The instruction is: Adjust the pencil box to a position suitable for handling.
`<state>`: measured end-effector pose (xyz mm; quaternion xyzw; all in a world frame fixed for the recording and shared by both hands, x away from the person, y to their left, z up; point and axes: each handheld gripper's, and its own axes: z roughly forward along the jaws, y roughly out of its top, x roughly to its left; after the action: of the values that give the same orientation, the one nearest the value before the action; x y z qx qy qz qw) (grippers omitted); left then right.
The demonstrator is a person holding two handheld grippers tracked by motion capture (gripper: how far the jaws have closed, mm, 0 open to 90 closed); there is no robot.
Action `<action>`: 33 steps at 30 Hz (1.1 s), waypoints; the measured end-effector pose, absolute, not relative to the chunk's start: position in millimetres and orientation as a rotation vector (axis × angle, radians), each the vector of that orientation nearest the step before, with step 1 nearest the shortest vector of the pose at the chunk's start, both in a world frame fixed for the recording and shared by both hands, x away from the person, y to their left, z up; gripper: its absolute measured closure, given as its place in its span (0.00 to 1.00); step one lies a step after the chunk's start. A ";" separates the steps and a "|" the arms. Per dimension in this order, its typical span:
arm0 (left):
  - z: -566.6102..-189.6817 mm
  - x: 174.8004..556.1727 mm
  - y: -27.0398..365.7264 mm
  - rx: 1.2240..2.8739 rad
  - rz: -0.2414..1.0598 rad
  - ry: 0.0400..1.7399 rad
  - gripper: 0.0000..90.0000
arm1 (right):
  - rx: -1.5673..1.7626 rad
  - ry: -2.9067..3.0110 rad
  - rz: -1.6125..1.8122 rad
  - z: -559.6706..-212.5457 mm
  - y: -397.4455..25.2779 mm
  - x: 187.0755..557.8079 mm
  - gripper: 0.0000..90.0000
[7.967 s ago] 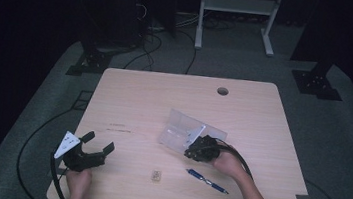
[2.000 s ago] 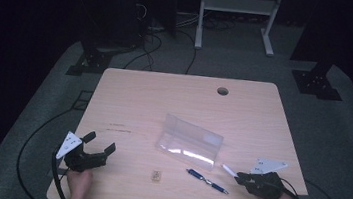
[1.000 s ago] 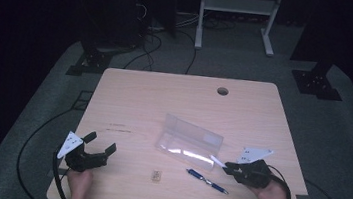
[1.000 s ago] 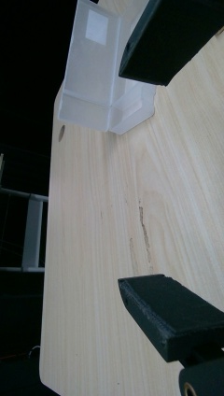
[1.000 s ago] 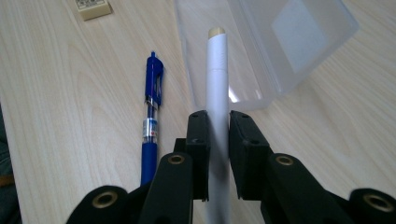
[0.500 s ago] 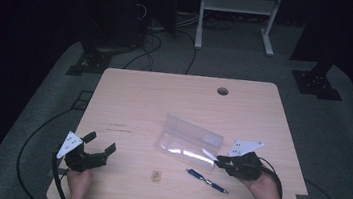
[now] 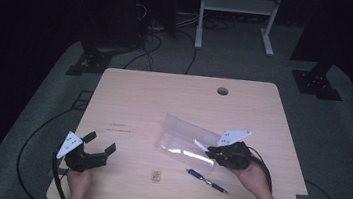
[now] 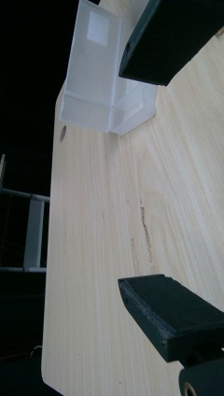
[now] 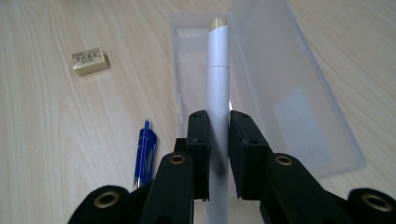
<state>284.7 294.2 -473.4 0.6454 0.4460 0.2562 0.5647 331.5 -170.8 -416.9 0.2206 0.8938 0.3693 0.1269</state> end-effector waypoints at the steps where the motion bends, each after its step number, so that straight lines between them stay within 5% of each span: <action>1: -473.4 284.8 294.2 1.518 0.602 1.050 0.01 | 0.645 2.601 1.070 -415.8 -167.6 333.1 0.87; 33: -473.1 284.7 294.0 1.517 0.603 1.044 0.01 | 0.604 2.651 1.007 -426.2 -122.6 370.0 0.87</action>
<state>284.7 294.0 -473.1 0.6452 0.4439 0.2566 0.5663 370.0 -122.6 -426.2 0.2068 0.9077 0.3447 0.1208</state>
